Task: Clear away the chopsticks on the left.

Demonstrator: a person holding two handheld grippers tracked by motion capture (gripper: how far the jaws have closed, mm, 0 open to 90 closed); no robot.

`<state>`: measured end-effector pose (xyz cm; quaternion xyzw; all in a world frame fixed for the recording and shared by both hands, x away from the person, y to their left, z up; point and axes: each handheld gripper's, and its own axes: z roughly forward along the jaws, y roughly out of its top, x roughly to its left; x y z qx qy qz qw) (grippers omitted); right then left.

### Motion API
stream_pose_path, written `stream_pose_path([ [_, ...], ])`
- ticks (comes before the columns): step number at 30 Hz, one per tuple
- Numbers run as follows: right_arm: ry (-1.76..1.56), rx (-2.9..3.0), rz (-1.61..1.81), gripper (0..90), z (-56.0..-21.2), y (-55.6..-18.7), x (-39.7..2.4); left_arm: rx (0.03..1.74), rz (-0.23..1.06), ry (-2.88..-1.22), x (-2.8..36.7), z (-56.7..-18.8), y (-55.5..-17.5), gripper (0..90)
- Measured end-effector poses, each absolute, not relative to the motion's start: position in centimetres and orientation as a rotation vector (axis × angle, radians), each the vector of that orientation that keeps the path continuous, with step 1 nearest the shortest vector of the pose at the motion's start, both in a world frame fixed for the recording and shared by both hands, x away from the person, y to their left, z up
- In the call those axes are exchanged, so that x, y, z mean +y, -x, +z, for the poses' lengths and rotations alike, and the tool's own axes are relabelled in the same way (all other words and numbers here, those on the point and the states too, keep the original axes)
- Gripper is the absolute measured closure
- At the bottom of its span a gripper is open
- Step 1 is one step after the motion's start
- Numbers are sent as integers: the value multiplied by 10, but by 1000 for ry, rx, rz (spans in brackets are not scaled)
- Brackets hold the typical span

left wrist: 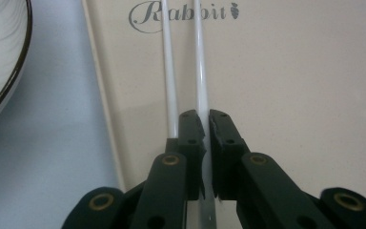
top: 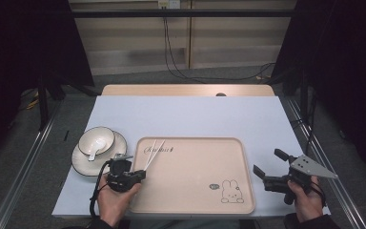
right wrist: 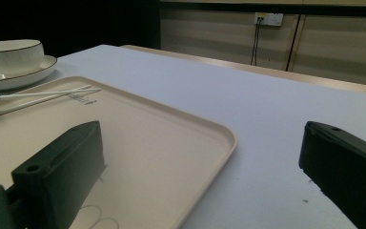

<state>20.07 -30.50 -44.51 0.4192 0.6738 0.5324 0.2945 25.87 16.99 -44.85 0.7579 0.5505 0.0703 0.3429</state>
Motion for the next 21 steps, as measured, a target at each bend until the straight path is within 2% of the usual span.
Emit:
stream_pose_path([
  [9, -1120, 1793, 1420, 10, -445, -201, -305, 1462, 117, -2014, 165, -460, -263, 843],
  [21, -1118, 1793, 1421, 10, -445, -201, -305, 1441, 116, -2016, 165, -462, -265, 816],
])
